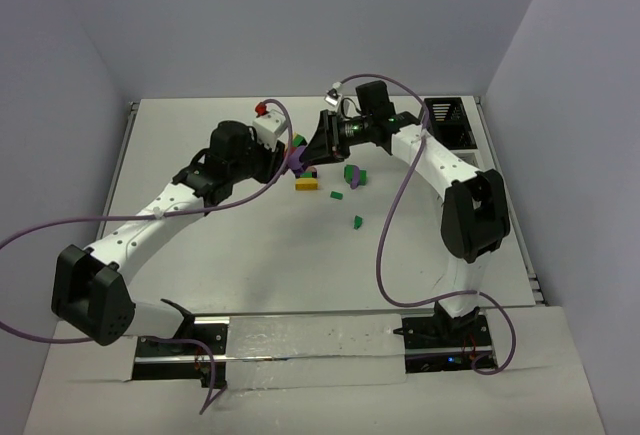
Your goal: Sort the legos into containers by color
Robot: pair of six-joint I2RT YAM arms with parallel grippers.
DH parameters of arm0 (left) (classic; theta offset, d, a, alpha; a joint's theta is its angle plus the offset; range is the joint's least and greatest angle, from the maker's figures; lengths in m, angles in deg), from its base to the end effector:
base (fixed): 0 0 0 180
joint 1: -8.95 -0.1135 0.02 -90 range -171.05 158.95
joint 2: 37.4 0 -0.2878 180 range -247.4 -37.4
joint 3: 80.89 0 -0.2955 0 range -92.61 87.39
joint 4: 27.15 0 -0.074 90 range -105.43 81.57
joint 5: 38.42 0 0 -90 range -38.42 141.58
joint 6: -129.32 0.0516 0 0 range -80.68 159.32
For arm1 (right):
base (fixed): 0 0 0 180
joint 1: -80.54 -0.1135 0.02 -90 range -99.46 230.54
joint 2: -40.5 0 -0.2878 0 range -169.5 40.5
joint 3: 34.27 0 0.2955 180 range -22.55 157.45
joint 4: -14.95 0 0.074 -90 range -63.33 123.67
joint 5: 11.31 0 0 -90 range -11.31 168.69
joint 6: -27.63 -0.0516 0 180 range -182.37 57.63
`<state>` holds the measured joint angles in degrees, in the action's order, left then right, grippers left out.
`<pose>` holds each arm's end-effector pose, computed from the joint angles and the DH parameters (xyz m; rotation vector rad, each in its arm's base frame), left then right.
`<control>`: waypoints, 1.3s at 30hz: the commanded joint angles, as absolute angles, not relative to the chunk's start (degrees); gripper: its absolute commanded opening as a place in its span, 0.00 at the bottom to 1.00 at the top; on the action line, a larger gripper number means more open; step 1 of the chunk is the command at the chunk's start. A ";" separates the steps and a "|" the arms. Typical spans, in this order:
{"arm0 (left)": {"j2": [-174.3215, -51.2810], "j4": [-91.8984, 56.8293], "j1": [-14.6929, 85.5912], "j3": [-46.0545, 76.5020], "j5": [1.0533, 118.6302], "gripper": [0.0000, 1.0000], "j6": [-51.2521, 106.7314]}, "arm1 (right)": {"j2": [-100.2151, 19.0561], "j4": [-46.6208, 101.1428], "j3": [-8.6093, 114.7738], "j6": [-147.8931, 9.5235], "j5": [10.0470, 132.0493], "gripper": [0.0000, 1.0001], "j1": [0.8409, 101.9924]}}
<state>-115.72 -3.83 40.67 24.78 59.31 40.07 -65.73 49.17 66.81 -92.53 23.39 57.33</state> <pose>0.3091 -0.1992 0.3174 0.6619 1.9679 -0.4724 0.4195 0.2261 0.2977 -0.4296 2.3308 1.5655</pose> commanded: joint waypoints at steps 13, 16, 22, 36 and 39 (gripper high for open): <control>-114.23 -4.59 41.44 22.59 63.24 0.76 39.87 | -64.84 45.56 66.85 -91.14 17.14 0.00 56.83; -113.51 -2.42 40.46 22.31 70.10 0.99 39.85 | -64.18 48.91 67.49 -86.86 16.79 0.00 57.10; -110.42 4.00 32.07 20.67 89.27 0.99 39.85 | -60.61 58.44 66.40 -73.71 17.64 0.00 57.52; -110.43 -7.22 24.07 25.56 121.32 0.99 29.39 | -51.86 65.12 63.09 -56.30 10.71 0.00 56.24; -110.48 -9.01 24.24 26.00 120.97 0.99 28.42 | -50.51 66.05 62.92 -55.20 10.75 0.00 55.14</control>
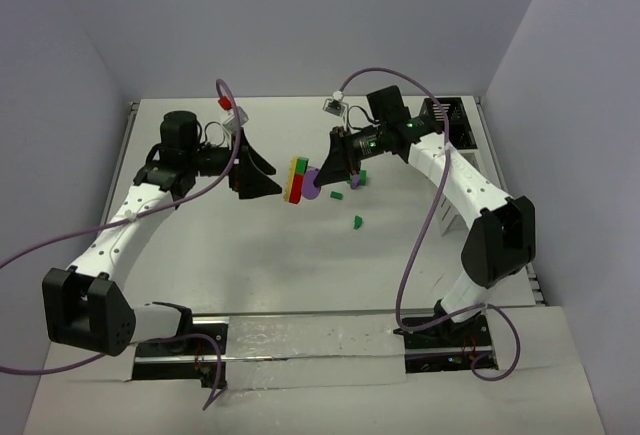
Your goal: Sort the legos into containers by color
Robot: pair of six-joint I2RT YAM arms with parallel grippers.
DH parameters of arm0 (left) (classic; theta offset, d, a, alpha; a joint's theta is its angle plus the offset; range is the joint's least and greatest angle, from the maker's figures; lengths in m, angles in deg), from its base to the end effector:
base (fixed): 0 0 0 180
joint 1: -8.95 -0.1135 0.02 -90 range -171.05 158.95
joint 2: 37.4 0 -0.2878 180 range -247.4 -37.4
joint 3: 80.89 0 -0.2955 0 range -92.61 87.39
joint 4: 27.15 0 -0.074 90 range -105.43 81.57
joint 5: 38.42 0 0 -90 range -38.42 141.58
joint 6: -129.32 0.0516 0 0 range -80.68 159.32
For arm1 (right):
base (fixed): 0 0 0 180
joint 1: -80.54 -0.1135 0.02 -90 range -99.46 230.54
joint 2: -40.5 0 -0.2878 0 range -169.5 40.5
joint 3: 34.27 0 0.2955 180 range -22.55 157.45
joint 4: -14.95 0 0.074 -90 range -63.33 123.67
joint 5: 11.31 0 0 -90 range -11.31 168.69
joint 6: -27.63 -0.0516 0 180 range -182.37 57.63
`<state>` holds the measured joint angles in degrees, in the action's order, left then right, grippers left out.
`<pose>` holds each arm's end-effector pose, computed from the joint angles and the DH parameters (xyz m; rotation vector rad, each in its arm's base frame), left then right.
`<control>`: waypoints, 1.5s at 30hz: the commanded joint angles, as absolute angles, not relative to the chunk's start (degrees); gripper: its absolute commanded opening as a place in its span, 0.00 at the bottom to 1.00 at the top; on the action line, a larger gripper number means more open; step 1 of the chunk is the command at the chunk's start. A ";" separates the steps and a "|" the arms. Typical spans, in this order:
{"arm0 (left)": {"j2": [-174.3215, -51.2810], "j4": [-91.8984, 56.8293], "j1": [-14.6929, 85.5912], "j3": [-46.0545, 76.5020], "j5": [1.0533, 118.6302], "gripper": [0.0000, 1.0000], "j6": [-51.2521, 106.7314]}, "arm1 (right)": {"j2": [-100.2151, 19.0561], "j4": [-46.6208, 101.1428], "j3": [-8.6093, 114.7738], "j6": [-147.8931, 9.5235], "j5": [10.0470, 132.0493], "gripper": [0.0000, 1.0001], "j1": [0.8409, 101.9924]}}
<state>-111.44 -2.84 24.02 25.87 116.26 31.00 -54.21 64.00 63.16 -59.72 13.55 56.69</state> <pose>0.3001 -0.1291 0.3453 0.8499 1.7979 -1.3815 0.3514 0.2065 0.3451 -1.0370 1.9831 1.5210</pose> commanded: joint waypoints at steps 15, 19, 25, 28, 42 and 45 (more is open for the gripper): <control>-112.34 -8.35 28.14 25.80 122.38 0.86 30.37 | -49.36 68.08 63.97 -52.81 12.82 0.00 50.26; -112.98 -7.59 28.37 26.22 123.03 0.79 31.07 | -48.70 67.97 63.66 -52.79 13.04 0.00 50.13; -114.30 -6.03 28.37 25.69 123.65 0.66 31.76 | -47.38 67.27 62.88 -52.88 13.57 0.00 49.96; -114.86 -5.68 28.37 25.00 123.82 0.58 31.76 | -46.87 67.14 62.49 -52.88 14.00 0.00 49.82; -115.52 -5.47 28.37 24.25 125.55 0.00 32.37 | -44.07 70.13 58.38 -48.36 20.53 0.00 50.32; -115.35 -3.10 28.35 23.99 124.86 0.00 34.92 | -43.75 71.13 57.66 -47.65 21.01 0.00 52.27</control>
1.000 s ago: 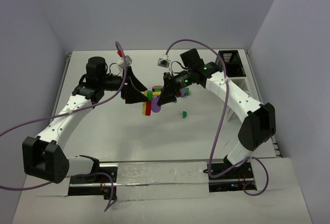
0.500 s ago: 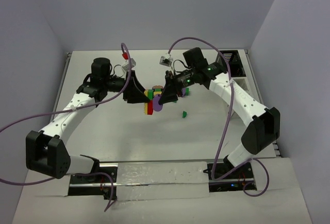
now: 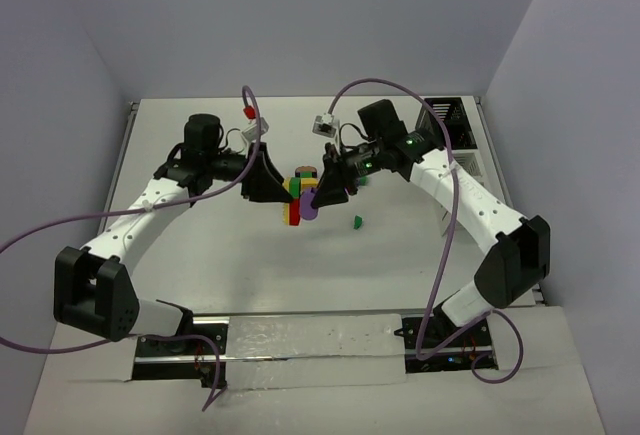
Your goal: Sort the legos into containers by color
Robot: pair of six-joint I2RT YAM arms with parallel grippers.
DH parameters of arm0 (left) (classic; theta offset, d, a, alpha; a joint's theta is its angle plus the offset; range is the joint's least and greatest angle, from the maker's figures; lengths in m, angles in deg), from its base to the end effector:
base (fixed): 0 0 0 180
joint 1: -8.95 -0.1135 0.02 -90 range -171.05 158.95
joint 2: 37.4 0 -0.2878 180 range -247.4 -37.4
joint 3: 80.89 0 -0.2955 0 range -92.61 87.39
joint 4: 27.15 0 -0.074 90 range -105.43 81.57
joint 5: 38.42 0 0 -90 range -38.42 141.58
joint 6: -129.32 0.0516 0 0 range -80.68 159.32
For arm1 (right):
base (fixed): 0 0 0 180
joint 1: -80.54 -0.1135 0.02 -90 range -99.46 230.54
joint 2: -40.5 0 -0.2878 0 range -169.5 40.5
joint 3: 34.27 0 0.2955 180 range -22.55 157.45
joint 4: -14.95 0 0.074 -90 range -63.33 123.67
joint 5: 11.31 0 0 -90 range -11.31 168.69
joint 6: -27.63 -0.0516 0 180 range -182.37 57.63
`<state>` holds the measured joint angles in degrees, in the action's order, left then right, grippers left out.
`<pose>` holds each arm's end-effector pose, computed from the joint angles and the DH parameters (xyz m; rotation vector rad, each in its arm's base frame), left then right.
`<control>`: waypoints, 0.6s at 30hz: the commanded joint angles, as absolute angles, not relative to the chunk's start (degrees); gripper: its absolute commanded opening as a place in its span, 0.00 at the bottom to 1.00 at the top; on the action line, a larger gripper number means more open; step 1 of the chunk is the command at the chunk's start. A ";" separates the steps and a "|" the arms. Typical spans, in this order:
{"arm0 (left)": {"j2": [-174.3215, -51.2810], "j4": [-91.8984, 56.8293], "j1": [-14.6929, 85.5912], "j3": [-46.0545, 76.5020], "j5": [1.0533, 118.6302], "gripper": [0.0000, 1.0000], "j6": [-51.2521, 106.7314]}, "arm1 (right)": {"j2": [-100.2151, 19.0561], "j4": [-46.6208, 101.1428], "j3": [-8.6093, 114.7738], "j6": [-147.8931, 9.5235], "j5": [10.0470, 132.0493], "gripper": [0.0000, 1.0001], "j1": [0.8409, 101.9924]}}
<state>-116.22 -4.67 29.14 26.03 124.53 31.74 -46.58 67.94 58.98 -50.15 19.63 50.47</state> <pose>0.2990 -0.1625 0.3241 1.0174 1.7506 -1.5948 0.2962 0.2226 0.3594 -1.2583 1.8810 1.3713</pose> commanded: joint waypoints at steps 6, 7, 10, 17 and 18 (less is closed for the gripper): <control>-115.19 1.64 27.11 23.86 122.17 0.00 41.75 | -42.09 76.45 58.24 -43.42 22.37 0.00 58.30; -115.18 2.01 26.94 23.67 121.29 0.00 42.40 | -41.79 77.93 58.37 -42.86 22.62 0.00 59.37; -115.06 1.92 26.88 23.32 119.00 0.00 43.36 | -40.90 82.12 58.67 -40.22 24.41 0.00 64.58; -114.56 -4.16 27.14 23.73 107.30 0.00 40.23 | -31.64 86.87 54.62 -34.69 35.51 0.00 85.89; -114.61 -4.67 27.16 23.54 106.62 0.00 39.85 | -30.84 86.84 54.56 -34.62 35.95 0.00 88.55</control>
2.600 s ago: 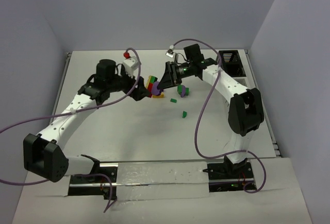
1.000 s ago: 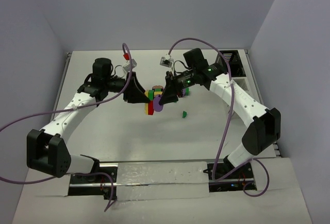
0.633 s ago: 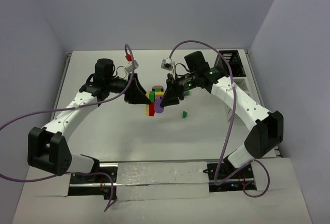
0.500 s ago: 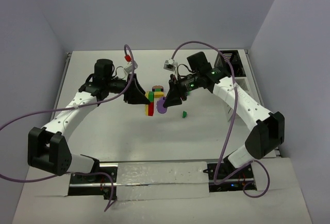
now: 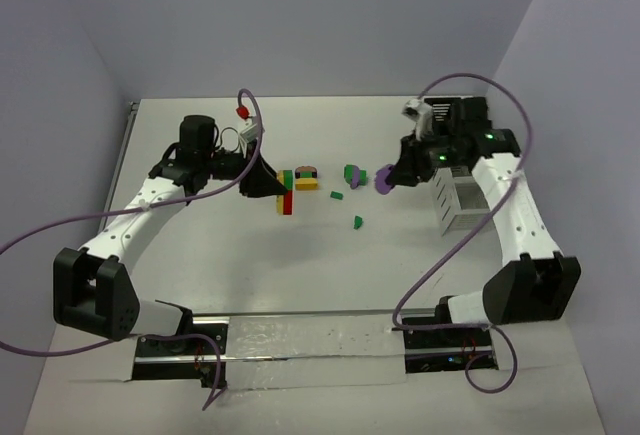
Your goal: Sort the legos into containers by color
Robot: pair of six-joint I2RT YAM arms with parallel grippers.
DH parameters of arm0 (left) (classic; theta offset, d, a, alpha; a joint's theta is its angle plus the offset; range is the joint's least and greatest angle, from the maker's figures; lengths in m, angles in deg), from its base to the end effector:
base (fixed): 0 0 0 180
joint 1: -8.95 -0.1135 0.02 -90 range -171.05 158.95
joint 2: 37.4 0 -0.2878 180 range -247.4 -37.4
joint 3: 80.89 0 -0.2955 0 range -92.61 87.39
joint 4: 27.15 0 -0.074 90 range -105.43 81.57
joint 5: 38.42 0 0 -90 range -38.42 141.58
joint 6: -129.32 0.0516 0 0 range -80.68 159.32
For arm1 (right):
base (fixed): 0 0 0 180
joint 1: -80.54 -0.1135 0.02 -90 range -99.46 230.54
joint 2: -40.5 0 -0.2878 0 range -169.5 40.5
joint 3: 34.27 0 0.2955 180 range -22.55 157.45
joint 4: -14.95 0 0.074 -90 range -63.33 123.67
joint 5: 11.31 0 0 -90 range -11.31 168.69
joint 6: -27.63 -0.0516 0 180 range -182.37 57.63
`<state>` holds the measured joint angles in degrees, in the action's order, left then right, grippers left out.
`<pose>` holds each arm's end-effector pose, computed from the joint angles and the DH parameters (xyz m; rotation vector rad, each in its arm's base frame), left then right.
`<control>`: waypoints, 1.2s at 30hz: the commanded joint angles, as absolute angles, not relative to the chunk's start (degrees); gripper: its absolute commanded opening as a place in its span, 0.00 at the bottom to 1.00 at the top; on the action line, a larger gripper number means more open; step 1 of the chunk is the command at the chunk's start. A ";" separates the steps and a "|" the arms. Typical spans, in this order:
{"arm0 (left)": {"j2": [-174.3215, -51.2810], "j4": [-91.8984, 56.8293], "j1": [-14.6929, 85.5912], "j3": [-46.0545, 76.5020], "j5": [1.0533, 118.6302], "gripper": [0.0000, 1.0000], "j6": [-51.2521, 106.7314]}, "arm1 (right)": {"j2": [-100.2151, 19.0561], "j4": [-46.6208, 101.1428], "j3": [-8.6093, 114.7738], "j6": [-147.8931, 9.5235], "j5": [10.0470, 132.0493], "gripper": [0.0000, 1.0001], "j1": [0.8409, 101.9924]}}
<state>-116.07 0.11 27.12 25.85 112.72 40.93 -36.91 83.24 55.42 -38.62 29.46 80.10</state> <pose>0.3098 -0.1492 0.3144 0.9612 1.8242 -1.3014 0.3059 0.0414 0.3679 -0.7837 2.1456 0.8754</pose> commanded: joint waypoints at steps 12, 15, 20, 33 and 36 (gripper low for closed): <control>-116.79 -10.21 28.78 20.99 97.89 0.00 32.73 | -29.70 76.05 47.78 -33.85 48.95 0.00 108.43; -116.69 -10.48 28.90 20.79 97.42 0.00 32.06 | -30.79 72.71 45.71 -35.00 51.36 0.00 108.58; -116.64 -10.13 28.93 20.86 97.11 0.00 32.26 | -31.54 68.94 43.01 -35.27 53.11 0.00 108.55; -116.59 -9.89 28.99 20.95 97.42 0.00 31.81 | -32.84 67.89 39.98 -33.63 54.61 0.18 108.67; -116.50 -9.98 28.99 20.99 97.50 0.00 31.67 | -32.41 67.93 39.98 -33.63 54.39 0.45 108.67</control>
<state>-116.75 -7.51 28.74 23.54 97.18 32.41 -32.91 69.75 39.87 -34.33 54.24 108.33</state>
